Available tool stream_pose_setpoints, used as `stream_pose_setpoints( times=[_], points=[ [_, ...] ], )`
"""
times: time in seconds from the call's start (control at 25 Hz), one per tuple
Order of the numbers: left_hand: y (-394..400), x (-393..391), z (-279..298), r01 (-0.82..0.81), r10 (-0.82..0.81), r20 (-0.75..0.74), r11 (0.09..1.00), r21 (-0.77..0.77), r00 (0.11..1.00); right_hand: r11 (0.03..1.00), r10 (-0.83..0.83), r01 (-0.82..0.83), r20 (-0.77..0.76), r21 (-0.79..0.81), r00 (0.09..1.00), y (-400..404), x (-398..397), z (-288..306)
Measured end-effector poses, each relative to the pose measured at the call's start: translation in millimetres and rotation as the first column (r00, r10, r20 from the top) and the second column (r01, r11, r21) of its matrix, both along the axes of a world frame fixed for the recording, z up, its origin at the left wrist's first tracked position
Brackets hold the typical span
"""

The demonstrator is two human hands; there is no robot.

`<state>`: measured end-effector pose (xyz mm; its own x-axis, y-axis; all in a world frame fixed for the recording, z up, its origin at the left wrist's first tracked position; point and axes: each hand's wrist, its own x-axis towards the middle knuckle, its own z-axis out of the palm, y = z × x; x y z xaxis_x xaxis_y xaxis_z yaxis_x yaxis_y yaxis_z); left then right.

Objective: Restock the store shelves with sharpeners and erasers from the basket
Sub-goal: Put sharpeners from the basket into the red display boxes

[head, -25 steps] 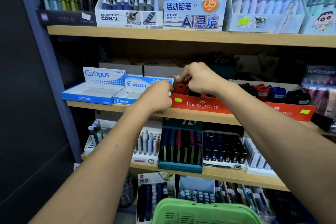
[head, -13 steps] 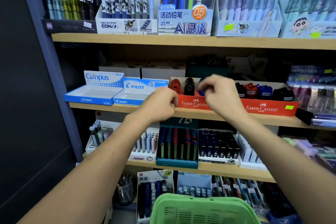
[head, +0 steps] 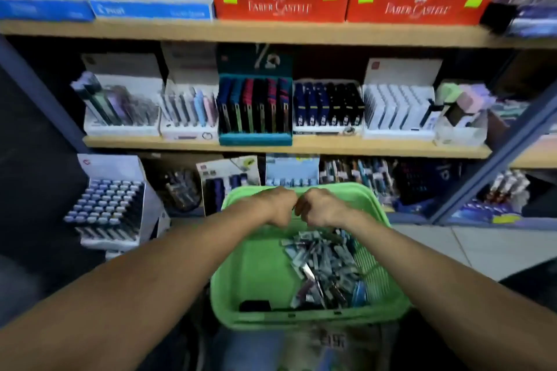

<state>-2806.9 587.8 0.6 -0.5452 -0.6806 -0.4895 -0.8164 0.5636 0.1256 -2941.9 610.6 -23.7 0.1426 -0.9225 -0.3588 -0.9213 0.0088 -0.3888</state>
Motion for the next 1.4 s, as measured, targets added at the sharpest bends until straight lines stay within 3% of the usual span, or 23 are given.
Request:
stream_pose_setpoints(
  times=[0.12, 0.28, 0.52, 0.68, 0.8, 1.04, 1.16, 1.4],
  points=[
    [14, 6, -69, -0.065, 0.059, 0.049, 0.99, 0.122, 0.997, 0.985, 0.054, -0.048, -0.034, 0.165, 0.998, 15, 5, -66],
    [13, 30, -142, -0.09, 0.055, 0.156, 0.97, 0.228, 0.986, 0.933, 0.246, -0.22, -0.061, 0.286, 0.967, 16, 15, -125],
    [20, 34, -199, -0.063, -0.111, 0.333, 0.88, 0.471, 0.936, 0.701, 0.555, -0.472, 0.006, 0.535, 0.832, 23, 28, -193],
    [28, 31, -224, -0.107, -0.148, 0.385, 0.817, 0.566, 0.911, 0.557, 0.685, -0.502, -0.025, 0.661, 0.728, 26, 27, -214],
    [30, 27, -229, -0.102, -0.151, 0.338, 0.774, 0.625, 0.929, 0.529, 0.653, -0.484, 0.03, 0.697, 0.757, 22, 26, -218],
    [33, 24, -236, -0.087, -0.21, 0.311, 0.685, 0.723, 0.927, 0.55, 0.548, -0.424, 0.073, 0.72, 0.834, 19, 21, -228],
    [34, 22, -246, -0.109, -0.162, 0.266, 0.627, 0.772, 0.95, 0.568, 0.482, -0.381, 0.081, 0.729, 0.873, 17, 19, -231],
    [34, 19, -255, -0.17, -0.055, 0.261, 0.627, 0.76, 0.964, 0.533, 0.378, -0.351, 0.154, 0.77, 0.913, 22, 14, -238]
  ],
)
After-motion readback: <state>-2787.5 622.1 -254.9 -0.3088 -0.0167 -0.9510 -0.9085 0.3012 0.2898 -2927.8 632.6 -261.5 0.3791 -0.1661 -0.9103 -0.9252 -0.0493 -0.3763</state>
